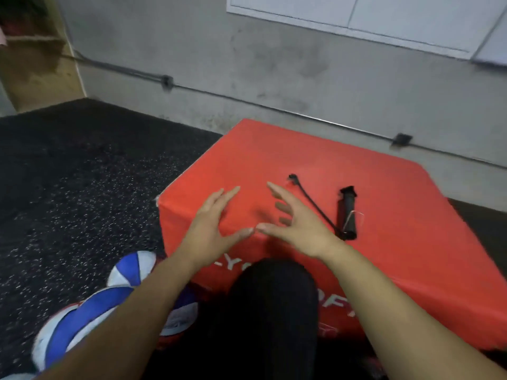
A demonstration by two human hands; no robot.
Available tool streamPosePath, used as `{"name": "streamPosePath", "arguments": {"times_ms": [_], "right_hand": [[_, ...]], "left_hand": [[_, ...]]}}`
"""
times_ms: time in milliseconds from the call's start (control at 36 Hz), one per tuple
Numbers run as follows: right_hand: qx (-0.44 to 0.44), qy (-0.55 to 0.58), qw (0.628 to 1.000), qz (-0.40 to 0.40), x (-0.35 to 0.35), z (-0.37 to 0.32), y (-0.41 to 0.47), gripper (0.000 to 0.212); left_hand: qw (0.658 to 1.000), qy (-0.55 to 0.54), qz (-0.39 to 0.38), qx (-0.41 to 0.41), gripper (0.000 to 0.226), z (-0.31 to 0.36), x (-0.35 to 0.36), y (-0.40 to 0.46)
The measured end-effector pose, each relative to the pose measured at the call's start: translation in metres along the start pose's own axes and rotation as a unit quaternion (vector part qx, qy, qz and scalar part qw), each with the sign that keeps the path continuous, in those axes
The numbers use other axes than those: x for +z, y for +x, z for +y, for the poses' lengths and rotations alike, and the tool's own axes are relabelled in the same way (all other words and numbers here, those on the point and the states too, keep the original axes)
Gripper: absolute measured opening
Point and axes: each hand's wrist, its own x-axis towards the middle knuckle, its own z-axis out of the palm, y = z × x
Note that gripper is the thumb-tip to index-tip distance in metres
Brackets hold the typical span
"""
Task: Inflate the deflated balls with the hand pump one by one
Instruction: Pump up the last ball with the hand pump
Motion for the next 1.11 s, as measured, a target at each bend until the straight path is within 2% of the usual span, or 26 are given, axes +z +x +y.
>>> {"name": "streamPosePath", "arguments": {"times_ms": [278, 528, 583, 750, 861, 1000, 1111], "right_hand": [[0.045, 0.006, 0.989, 0.142, -0.119, 0.051, -0.061, 0.089], [0.081, 0.025, 0.98, 0.182, -0.155, 0.115, -0.06, 0.081], [0.084, 0.026, 0.98, 0.176, -0.155, 0.124, -0.053, 0.072], [0.072, -0.055, 0.976, 0.196, -0.154, 0.143, -0.027, 0.026], [0.08, -0.102, 0.973, 0.193, -0.156, 0.154, -0.016, 0.028], [0.109, -0.078, 0.973, 0.188, -0.158, 0.162, -0.005, 0.041], [0.12, -0.072, 0.972, 0.188, -0.158, 0.169, 0.001, 0.043]], "left_hand": [[0.99, 0.005, -0.114, 0.08, 0.092, 0.08, 0.101, 0.067], [0.984, 0.034, -0.163, 0.057, 0.087, 0.069, 0.17, 0.111], [0.984, 0.046, -0.164, 0.045, 0.085, 0.062, 0.179, 0.118], [0.981, 0.072, -0.178, 0.023, 0.087, 0.045, 0.199, 0.132], [0.977, 0.096, -0.186, 0.032, 0.087, 0.042, 0.204, 0.141], [0.973, 0.109, -0.199, 0.048, 0.083, 0.039, 0.208, 0.15], [0.973, 0.095, -0.208, 0.043, 0.075, 0.037, 0.215, 0.156]]}}
